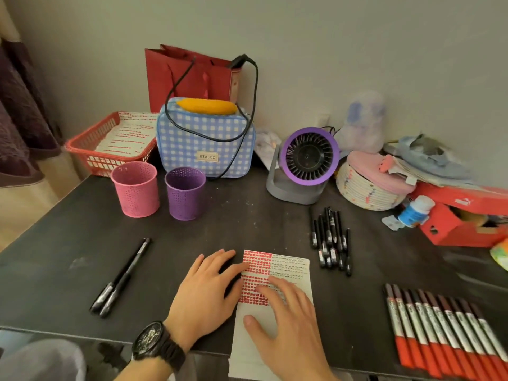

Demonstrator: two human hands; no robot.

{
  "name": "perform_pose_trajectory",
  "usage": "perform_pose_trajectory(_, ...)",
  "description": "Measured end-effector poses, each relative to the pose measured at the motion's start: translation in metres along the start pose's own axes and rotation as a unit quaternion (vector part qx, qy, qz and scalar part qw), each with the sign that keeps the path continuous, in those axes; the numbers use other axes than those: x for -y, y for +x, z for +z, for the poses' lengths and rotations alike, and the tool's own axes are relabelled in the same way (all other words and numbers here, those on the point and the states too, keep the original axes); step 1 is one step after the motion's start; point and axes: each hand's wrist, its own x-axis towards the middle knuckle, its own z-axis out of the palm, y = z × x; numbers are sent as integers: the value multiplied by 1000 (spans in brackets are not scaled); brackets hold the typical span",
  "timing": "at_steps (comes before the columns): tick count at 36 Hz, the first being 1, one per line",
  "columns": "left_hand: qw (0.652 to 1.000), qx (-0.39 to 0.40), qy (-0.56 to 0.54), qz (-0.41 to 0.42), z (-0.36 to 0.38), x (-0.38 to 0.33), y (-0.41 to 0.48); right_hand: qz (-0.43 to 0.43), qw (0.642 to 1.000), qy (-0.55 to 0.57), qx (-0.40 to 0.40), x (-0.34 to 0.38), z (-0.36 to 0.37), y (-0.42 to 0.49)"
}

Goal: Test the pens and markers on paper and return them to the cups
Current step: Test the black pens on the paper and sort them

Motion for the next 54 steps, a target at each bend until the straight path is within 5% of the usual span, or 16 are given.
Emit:
perform_pose_trajectory(8, 1000, 0, 1, -8, 2, -1, 0, -21, 992, 90, 90, -14, -45, 25)
perform_pose_trajectory(13, 1000, -1, -18, -6, 0, -3, 0, 50, 982, 158, 93, -40, -88, 81)
perform_pose_trajectory(19, 1000, -3, -31, -2, -2, -3, 1, 161, 986, -25, -35, -66, -109, 147)
perform_pose_trajectory(25, 999, 2, -36, 4, -1, -1, 1, 195, 969, -153, 5, -66, -104, 171)
perform_pose_trajectory(32, 999, -1, -34, 2, -2, -1, 0, 224, 958, -178, 4, -56, -102, 177)
perform_pose_trajectory(36, 999, 6, -34, 2, -1, -1, -1, 226, 971, -74, -31, -61, -105, 173)
perform_pose_trajectory(39, 999, 6, -38, -3, -1, -1, -1, 231, 963, 121, -74, -60, -106, 160)
perform_pose_trajectory(45, 999, 0, -41, -10, -2, 0, 0, 200, 839, 491, -118, -52, -91, 85)
perform_pose_trajectory(54, 999, 14, -40, -17, -4, -2, -1, 66, 782, 604, -138, -40, -34, -20)
